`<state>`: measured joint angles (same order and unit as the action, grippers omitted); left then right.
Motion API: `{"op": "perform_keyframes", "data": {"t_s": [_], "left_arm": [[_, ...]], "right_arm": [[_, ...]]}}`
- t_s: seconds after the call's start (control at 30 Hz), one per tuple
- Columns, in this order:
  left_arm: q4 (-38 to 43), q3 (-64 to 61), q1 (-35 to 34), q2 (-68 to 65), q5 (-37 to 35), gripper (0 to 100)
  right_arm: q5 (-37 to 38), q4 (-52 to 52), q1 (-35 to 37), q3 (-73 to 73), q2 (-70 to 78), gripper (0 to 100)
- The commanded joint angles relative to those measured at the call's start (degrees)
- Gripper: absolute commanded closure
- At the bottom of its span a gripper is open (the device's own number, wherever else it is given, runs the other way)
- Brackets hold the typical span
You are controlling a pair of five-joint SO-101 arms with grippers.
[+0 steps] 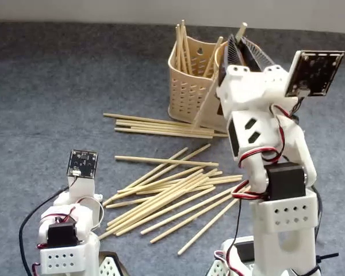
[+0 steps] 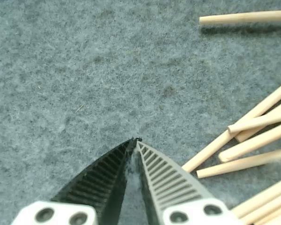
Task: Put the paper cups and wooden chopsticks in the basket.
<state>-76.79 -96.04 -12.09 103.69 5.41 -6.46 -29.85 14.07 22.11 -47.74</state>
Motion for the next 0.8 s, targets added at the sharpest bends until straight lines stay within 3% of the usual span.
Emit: {"op": "perform_keyframes", "data": {"t_s": [0.0, 0.5, 0.77], "left_arm": [[-0.1, -1.1, -0.4, 0.5, 0.2, 98], [-0.1, -1.1, -0.4, 0.5, 0.2, 98], [-0.1, -1.1, -0.4, 0.5, 0.2, 98]], "right_arm": [[3.6, 10.6, 1.1, -3.2, 2.0, 99.5], [3.7, 37.0, 0.7, -3.2, 13.3, 99.5], [3.7, 39.3, -0.7, -2.8, 18.3, 99.5]]}}
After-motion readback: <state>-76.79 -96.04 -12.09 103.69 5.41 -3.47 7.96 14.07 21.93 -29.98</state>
